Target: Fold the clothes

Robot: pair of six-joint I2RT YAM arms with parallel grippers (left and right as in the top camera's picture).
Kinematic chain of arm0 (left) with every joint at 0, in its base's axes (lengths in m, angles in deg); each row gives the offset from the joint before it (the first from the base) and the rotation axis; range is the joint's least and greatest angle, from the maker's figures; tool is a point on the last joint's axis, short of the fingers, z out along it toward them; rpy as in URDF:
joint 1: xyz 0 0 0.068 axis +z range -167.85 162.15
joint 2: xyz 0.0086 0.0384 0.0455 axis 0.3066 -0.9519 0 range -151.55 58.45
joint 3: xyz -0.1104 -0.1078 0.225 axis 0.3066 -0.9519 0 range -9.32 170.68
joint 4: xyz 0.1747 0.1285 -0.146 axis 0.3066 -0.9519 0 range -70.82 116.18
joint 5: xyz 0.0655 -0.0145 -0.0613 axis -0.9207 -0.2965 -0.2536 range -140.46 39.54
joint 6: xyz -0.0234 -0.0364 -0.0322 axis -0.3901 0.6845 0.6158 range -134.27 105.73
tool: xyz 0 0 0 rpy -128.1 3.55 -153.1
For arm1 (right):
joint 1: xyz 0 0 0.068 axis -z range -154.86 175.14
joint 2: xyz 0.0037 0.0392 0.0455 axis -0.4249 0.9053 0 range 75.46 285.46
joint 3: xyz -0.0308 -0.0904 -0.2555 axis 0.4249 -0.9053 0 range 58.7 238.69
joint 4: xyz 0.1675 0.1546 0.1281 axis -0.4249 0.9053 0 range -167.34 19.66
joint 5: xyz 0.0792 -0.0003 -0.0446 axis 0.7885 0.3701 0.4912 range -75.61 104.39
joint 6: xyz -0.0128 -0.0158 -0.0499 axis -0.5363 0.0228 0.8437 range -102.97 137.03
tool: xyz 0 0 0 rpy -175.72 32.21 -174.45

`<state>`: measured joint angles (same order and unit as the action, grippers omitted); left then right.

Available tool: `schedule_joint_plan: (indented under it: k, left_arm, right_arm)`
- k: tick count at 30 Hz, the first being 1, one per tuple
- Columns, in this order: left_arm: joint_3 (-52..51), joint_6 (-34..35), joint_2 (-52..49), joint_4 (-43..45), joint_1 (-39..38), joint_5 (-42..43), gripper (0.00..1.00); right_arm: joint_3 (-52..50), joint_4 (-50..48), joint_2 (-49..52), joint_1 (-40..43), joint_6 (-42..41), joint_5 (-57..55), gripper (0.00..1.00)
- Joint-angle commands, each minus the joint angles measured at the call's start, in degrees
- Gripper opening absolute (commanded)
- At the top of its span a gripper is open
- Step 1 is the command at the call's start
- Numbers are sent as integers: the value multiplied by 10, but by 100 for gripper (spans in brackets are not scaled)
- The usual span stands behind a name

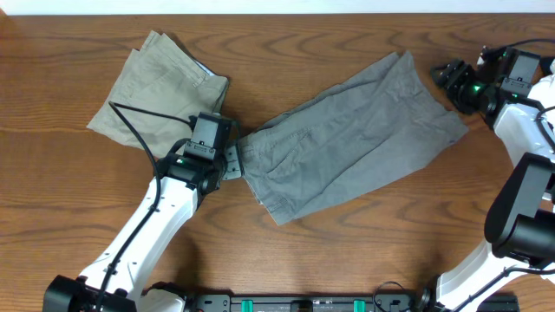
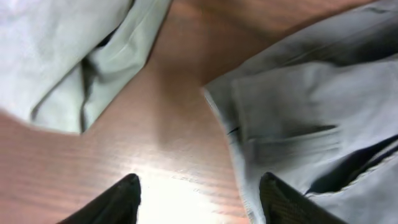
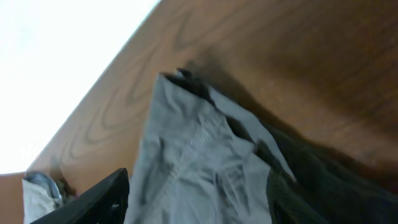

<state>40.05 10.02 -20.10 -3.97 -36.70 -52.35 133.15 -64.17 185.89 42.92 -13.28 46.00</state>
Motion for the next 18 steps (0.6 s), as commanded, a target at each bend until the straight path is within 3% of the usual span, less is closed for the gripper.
schedule_joint_plan:
  k: [1,6,10,15,18]
  left_arm:
    - [2,0,21,-31,2,2,68]
    - [-1,0,12,-52,2,138,73]
    - [-1,17,-10,-45,2,221,74]
    - [-1,39,-51,-21,2,253,73]
    - [-1,39,-79,22,3,259,68]
  right_arm:
    - [11,37,-4,23,61,50,65]
    - [11,148,-4,22,159,80,52]
    - [7,216,-3,-13,243,28,47]
    - [-9,196,-3,-72,239,-23,25]
    - [-15,199,1,-98,170,-136,15]
